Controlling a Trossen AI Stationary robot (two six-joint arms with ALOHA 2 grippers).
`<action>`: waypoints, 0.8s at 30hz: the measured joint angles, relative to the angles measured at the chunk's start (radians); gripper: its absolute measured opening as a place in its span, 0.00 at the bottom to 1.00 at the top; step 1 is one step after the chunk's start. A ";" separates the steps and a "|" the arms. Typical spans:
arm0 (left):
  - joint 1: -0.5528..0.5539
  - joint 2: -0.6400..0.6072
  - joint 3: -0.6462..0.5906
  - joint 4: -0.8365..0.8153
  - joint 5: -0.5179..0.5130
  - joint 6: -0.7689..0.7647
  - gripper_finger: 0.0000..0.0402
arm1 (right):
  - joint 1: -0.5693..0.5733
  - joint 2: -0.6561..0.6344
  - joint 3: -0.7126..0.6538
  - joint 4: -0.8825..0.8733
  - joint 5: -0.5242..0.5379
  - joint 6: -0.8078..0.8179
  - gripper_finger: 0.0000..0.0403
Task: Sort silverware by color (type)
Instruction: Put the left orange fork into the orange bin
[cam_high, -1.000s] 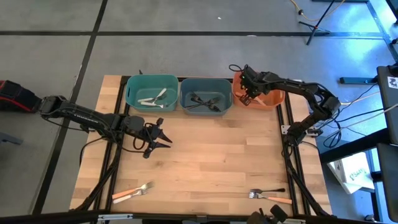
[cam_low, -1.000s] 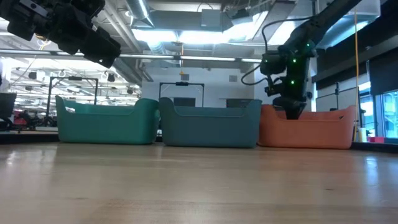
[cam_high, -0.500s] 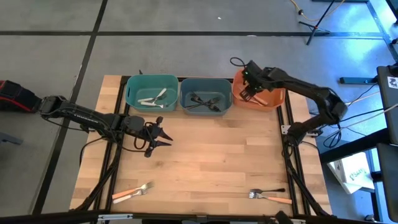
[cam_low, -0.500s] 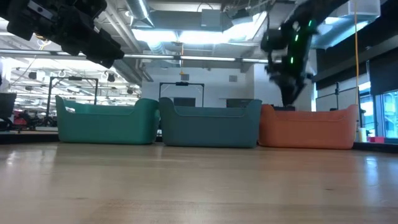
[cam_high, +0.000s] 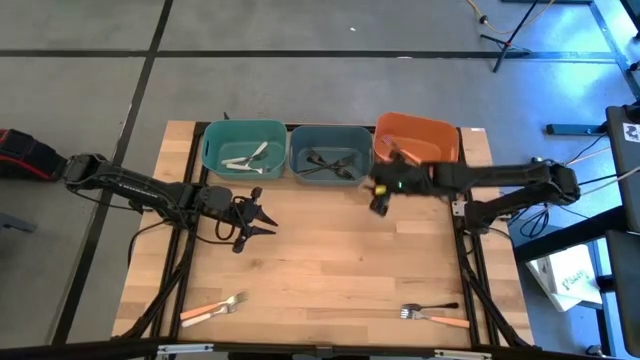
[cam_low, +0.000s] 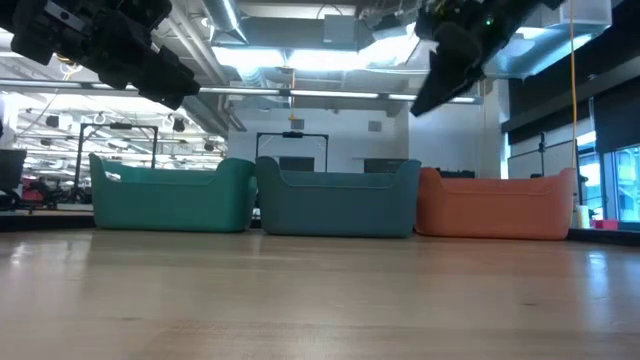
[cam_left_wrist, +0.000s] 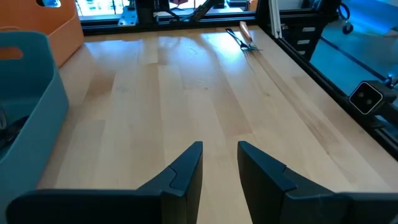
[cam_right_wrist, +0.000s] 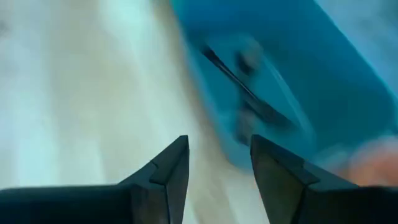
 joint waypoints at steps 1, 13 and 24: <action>0.000 0.000 0.000 0.002 -0.001 0.002 0.24 | 0.034 0.006 -0.031 0.085 0.006 -0.013 0.39; -0.046 0.000 0.142 -0.290 0.009 -0.048 0.33 | 0.274 0.166 -0.251 0.849 0.004 -0.180 0.39; -0.296 0.026 0.188 -0.581 0.025 -0.424 0.40 | 0.276 0.261 -0.249 0.923 -0.012 -0.176 0.39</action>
